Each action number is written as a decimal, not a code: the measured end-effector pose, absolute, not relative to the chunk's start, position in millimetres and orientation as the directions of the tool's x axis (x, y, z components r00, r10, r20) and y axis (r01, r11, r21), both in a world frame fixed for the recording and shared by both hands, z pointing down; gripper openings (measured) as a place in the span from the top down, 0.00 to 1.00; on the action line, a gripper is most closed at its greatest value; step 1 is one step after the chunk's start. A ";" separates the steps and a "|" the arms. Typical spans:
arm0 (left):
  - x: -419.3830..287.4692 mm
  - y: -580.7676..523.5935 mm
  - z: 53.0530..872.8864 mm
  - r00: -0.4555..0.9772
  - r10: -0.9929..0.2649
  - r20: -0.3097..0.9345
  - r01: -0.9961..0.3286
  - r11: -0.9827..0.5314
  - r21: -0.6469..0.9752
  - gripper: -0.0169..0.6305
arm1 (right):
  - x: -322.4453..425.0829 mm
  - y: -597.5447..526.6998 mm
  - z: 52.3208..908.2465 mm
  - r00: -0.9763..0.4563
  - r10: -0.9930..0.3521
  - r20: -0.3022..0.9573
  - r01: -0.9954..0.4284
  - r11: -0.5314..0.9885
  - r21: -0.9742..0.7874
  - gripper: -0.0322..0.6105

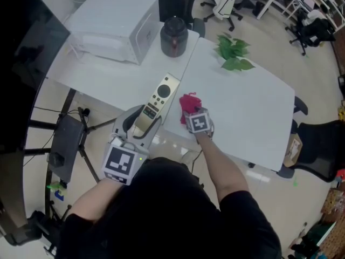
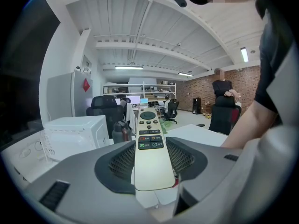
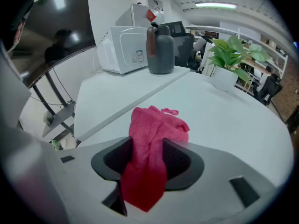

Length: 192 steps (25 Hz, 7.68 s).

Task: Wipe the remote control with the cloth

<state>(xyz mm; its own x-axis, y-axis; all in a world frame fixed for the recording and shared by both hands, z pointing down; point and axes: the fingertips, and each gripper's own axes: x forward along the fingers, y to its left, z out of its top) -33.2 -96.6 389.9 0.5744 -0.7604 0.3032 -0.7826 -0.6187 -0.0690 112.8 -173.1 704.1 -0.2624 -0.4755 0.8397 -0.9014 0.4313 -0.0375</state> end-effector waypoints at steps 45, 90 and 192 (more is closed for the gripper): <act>-30.7 -126.3 406.3 0.488 -0.839 0.241 -0.668 -0.536 -0.516 0.65 | -31.8 -96.9 364.9 -0.637 -0.612 0.469 -0.453 0.789 0.415 0.81; -37.9 -118.6 354.6 0.746 -0.483 -0.458 0.135 -0.564 0.815 0.65 | 0.7 -106.4 352.3 -0.738 -0.645 0.200 -0.654 0.756 0.028 0.81; -99.4 -103.5 433.1 0.438 -0.854 0.280 -0.887 -0.461 -0.018 0.58 | 130.6 -187.7 687.9 -0.184 -0.560 0.808 -0.870 0.475 0.131 0.75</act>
<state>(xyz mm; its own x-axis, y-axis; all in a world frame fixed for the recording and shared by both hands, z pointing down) -99.4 -103.5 433.1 0.4384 -0.8541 0.2798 -0.8871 -0.4613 -0.0180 130.6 -187.7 687.9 -0.1839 -0.5598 0.8080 -0.8702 0.4749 0.1310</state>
